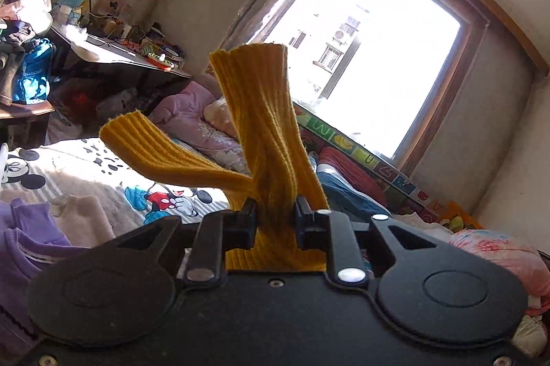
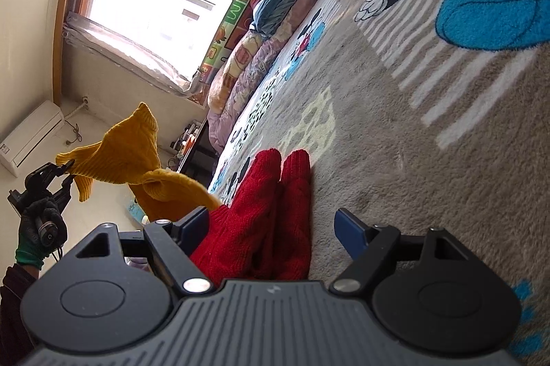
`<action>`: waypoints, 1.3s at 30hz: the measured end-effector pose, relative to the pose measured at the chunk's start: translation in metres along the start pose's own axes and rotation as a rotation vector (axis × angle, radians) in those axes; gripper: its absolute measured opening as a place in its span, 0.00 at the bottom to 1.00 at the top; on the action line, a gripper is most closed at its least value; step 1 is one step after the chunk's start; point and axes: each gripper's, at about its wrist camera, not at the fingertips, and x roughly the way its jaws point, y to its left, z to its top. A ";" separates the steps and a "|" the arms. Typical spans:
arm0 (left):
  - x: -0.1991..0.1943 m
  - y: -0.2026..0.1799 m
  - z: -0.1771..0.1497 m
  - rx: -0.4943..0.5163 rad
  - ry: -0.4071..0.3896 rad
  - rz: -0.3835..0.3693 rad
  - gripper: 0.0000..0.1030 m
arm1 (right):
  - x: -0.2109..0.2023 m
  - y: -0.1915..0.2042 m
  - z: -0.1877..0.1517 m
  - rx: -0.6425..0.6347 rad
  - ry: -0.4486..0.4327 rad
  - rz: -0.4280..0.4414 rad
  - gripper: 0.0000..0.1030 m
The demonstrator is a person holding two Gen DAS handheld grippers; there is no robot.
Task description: Fold clothes
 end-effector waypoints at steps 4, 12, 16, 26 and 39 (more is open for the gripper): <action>0.038 0.030 -0.078 0.113 0.311 0.134 0.53 | 0.004 0.000 0.000 -0.008 0.008 -0.006 0.77; -0.037 0.056 -0.213 0.036 0.479 0.010 0.64 | 0.007 0.005 -0.009 -0.055 0.029 -0.024 0.77; -0.068 0.070 -0.263 -0.031 0.564 -0.039 0.64 | 0.006 0.008 -0.013 -0.058 0.039 -0.019 0.77; -0.103 0.069 -0.286 -0.293 0.615 -0.257 0.89 | 0.015 0.008 -0.013 -0.004 0.054 0.025 0.83; -0.081 0.012 -0.322 -0.190 0.656 -0.277 0.96 | 0.049 0.036 -0.027 -0.171 0.223 -0.109 0.85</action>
